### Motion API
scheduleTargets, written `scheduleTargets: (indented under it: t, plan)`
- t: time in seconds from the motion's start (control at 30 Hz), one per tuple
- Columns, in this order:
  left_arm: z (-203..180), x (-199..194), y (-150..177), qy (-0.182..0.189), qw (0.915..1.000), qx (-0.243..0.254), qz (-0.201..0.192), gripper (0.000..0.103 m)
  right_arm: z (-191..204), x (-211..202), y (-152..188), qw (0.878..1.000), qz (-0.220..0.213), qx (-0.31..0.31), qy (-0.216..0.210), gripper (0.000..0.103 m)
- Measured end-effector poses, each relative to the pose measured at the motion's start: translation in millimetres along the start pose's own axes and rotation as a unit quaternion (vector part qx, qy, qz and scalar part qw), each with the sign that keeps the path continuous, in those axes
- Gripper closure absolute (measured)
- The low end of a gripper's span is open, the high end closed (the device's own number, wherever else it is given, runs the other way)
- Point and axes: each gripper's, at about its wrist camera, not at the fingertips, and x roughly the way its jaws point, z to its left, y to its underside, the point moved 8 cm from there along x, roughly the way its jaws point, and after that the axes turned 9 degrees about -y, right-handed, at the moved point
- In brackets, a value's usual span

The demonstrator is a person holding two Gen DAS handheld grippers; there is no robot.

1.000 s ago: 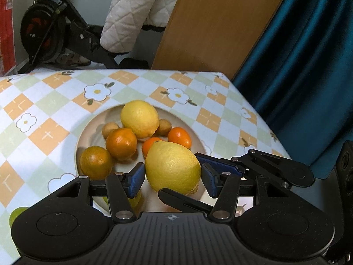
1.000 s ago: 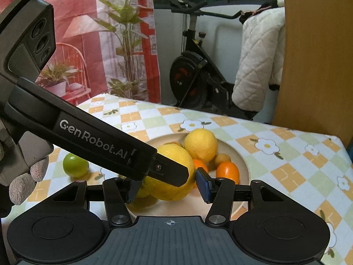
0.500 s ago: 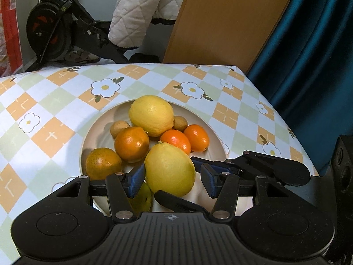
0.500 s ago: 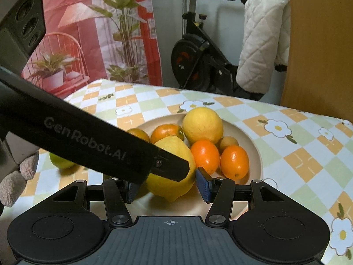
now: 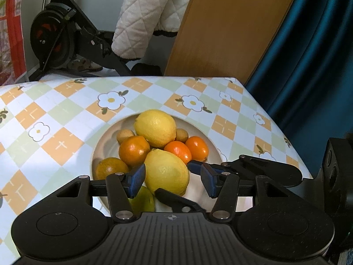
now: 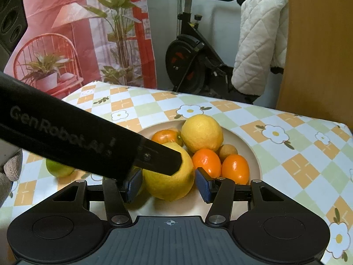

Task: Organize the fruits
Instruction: 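Open both grippers to release the lemon on the plate, then withdraw both tools toward the green apple on the cloth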

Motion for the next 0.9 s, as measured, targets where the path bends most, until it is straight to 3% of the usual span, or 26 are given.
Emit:
scheduleTargets:
  t: [0.27, 0.57, 0.9]
  plan:
    - [19, -32, -2, -0.001, 0.9996, -0.007, -0.028, 0.046, 10, -24, -10, 1.0, -0.023, -0.003, 0.001, 0.054]
    - [85, -76, -3, -0.043, 0.9966, -0.037, -0.059, 0.046, 45, -27, -29, 0.999, -0.032, -0.03, -0.025, 0.055]
    - [142, -83, 21, -0.066, 0.9938, -0.079, -0.041, 0.046, 94, 5, -29, 0.996, 0.003, -0.068, -0.063, 0.057]
